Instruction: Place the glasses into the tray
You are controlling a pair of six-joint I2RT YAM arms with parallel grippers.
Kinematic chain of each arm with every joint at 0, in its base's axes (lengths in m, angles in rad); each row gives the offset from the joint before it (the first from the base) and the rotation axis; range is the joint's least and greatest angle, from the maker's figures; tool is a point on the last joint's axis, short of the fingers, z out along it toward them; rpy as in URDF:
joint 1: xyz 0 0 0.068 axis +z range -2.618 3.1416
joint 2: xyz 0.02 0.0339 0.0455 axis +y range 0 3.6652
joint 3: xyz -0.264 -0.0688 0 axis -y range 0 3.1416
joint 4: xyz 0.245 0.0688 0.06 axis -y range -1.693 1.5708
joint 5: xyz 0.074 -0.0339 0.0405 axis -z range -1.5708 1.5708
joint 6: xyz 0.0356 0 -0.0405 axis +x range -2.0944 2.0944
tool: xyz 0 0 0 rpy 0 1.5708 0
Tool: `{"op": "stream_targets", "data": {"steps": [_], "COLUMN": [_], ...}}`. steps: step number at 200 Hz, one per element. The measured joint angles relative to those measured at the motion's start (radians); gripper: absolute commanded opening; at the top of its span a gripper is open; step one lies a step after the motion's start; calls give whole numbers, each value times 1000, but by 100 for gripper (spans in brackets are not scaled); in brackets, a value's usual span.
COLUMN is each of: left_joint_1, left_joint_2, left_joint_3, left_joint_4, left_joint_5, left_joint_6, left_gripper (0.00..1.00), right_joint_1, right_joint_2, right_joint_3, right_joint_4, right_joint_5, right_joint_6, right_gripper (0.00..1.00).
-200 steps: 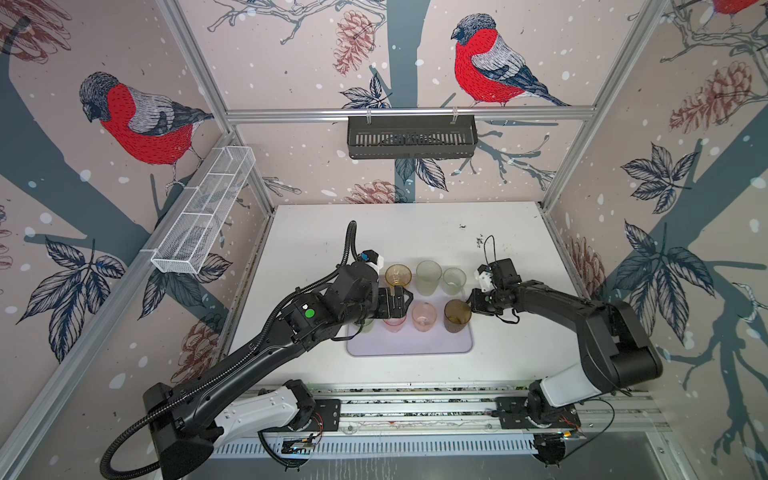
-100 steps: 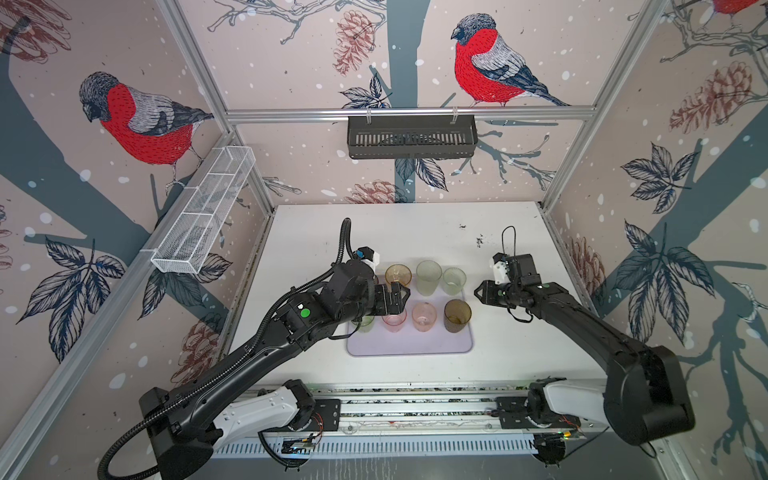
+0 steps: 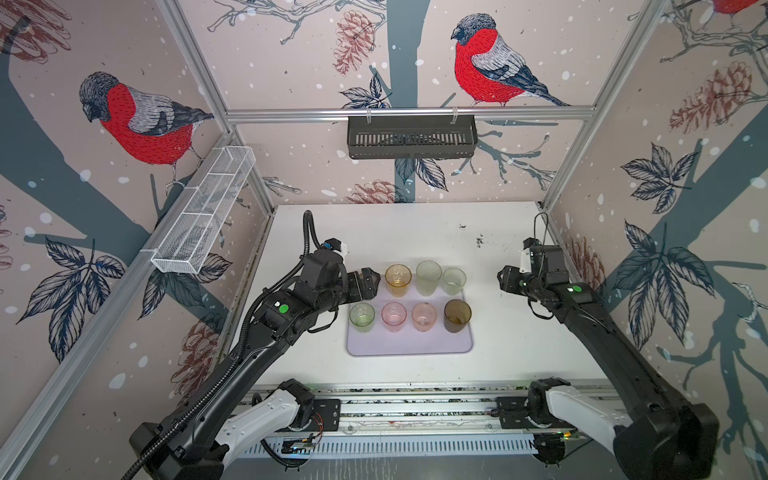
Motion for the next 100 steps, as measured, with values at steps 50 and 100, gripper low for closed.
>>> {"op": "stream_targets", "data": {"steps": [50,100], "left_joint_1": [120,154], "left_joint_2": [-30,-91], "left_joint_3": [-18,-98], "left_joint_4": [-35,-31], "left_joint_5": [-58,-236], "left_joint_6": [47,64], "left_gripper": [98,98], "right_joint_1": [-10,-33], "right_joint_2": [-69,-102], "right_joint_3": [0,-26], "right_joint_4": [20,87], "right_joint_5": [93,159], "right_joint_6": [18,18], "right_gripper": [81,100]}}
